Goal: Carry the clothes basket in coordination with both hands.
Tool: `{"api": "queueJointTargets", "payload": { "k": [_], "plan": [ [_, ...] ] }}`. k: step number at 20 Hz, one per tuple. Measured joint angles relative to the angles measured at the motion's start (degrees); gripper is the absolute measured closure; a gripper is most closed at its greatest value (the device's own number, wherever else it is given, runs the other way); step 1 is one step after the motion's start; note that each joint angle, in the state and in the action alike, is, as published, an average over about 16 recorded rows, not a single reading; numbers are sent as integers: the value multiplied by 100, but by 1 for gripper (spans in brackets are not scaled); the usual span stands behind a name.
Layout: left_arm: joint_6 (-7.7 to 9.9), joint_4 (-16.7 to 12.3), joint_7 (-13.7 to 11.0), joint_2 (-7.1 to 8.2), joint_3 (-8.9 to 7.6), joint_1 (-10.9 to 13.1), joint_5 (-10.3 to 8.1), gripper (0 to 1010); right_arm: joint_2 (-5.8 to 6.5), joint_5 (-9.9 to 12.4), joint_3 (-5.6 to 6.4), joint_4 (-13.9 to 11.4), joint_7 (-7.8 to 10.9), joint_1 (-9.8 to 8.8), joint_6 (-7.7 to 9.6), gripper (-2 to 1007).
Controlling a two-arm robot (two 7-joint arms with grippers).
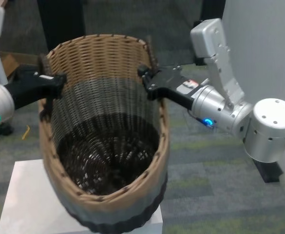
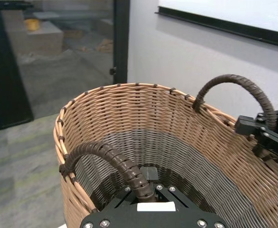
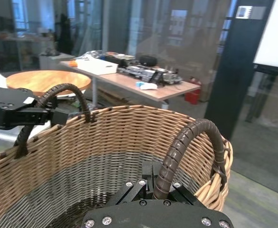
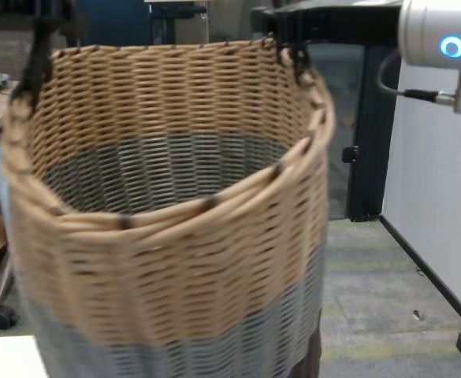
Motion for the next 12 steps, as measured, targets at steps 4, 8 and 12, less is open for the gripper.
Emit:
{"api": "queueJointTargets", "payload": {
  "k": [4, 8, 12],
  "plan": [
    [13, -26, 115, 99, -121, 177, -89, 1010, 30, -11, -236, 88, 144, 116, -3, 980],
    [13, 50, 182, 167, -170, 277, -137, 1010, 51, -58, -446, 195, 246, 228, -19, 981],
    [15, 189, 216, 210, -157, 301, -122, 1010, 52, -131, -633, 327, 325, 330, -57, 981]
  ]
}}
